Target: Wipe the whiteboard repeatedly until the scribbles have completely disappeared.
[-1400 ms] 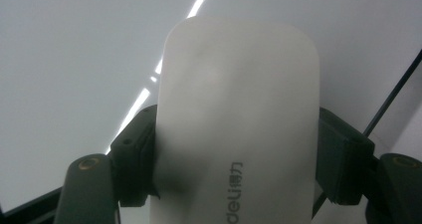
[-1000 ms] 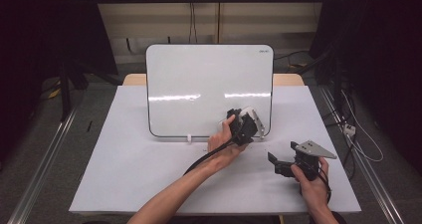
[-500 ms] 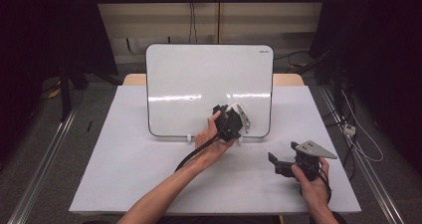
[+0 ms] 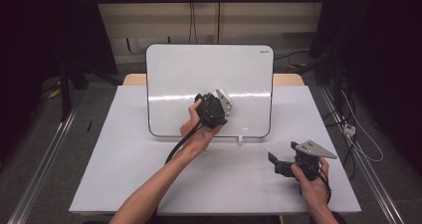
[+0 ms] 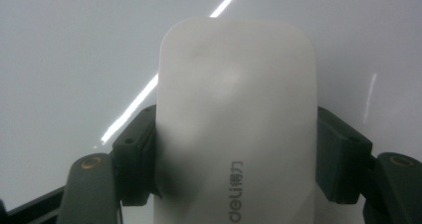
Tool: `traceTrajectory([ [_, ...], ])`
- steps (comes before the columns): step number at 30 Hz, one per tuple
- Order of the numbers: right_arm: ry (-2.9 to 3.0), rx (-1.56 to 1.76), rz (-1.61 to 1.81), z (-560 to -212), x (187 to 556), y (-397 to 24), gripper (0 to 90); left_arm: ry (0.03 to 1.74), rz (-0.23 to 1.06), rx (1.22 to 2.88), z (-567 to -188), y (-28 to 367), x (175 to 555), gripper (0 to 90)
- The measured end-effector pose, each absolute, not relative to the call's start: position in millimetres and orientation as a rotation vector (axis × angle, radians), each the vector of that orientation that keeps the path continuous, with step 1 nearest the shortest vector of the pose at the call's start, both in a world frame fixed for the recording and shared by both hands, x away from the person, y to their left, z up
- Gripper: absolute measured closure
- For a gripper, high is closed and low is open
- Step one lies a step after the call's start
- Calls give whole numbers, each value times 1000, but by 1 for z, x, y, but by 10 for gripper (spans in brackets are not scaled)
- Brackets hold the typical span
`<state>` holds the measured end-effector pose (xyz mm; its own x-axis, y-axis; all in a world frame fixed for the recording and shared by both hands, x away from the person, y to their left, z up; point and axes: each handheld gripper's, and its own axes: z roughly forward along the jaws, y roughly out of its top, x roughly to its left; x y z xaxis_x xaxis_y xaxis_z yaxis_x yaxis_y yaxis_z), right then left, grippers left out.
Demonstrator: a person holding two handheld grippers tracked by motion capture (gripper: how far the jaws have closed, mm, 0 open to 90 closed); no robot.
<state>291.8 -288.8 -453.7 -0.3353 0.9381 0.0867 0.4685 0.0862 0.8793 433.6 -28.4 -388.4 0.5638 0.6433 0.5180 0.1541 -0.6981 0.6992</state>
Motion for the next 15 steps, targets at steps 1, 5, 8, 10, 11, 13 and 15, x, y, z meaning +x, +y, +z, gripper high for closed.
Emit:
traceTrajectory([
  [1, 1858, 1381, 1193, -454, 292, -289, 61, 615, 1057, 2210, -391, -34, 430, 309],
  [5, 1858, 1379, 1192, -454, 292, -288, 61, 515, 1065, 2240, -407, -59, 416, 309],
  [8, 1856, 1376, 1194, -454, 291, -289, 61, 481, 1069, 2248, -411, -72, 411, 309],
  [10, 1857, 1376, 1195, -454, 292, -289, 61, 463, 1075, 2255, -413, -79, 409, 309],
  [11, 1857, 1376, 1197, -454, 291, -289, 61, 463, 1075, 2260, -413, -83, 408, 309],
  [13, 1857, 1376, 1196, -454, 292, -289, 61, 444, 1070, 2264, -415, -91, 406, 308],
  [15, 1857, 1374, 1197, -454, 291, -289, 61, 418, 1077, 2276, -418, -98, 402, 308],
])
